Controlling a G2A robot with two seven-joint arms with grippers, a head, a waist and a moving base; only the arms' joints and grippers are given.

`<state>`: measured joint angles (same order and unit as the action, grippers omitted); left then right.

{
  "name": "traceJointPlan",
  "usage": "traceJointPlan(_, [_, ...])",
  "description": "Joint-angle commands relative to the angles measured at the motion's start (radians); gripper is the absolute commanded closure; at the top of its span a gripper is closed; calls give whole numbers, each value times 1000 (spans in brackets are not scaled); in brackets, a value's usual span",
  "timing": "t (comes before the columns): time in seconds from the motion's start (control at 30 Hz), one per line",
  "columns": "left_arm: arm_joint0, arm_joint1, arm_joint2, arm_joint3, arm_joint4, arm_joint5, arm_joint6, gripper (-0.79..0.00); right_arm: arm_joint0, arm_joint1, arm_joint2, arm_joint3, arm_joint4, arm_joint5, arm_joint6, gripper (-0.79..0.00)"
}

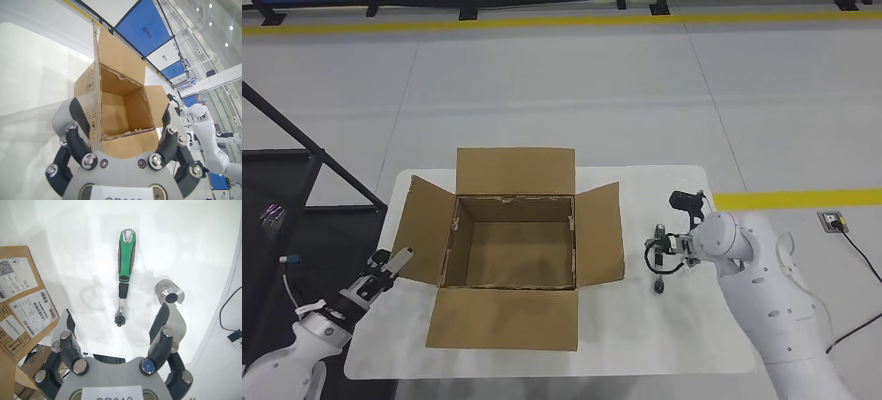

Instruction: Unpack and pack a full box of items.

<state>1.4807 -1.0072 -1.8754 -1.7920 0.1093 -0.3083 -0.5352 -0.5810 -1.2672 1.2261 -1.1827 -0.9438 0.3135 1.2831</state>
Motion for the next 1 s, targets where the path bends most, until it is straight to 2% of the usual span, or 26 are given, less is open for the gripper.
traceJointPlan(0.0, [4, 0, -2, 0, 1, -1, 4, -785, 6, -1, -3, 9, 3, 0, -4, -785])
traceJointPlan(0.23, [11, 0, 4, -8, 2, 2, 11, -785, 6, -1, -3, 9, 3, 0, -4, -785])
traceJointPlan(0.3, [12, -1, 6, -12, 3, 3, 12, -785, -17, -3, -17, -6, 16, -30, -32, -785])
traceJointPlan(0.37, [12, 0, 7, -13, 3, 4, 13, -785, -8, -5, -40, 9, -4, -33, -4, -785])
traceJointPlan(0.53, [16, -1, 3, -12, -4, -1, 23, -785, 50, -16, -77, 124, 11, -57, 40, -785])
traceJointPlan(0.67, [20, -1, 0, -13, -11, 0, 21, -785, 100, -29, -100, 237, 46, -84, 30, -785])
traceJointPlan(0.7, [20, -1, 0, -13, -11, 0, 21, -785, 112, -32, -108, 265, 51, -89, 23, -720])
traceJointPlan(0.77, [20, -1, 0, -13, -11, 0, 21, -785, 135, -40, -121, 316, 65, -95, 7, -468])
traceJointPlan(0.8, [20, -1, 0, -13, -11, 0, 21, -785, 145, -44, -128, 339, 74, -101, 0, -388])
traceJointPlan(0.97, [20, -1, 0, -13, -11, 0, 21, -785, 189, -65, -164, 438, 96, -102, -31, -354])
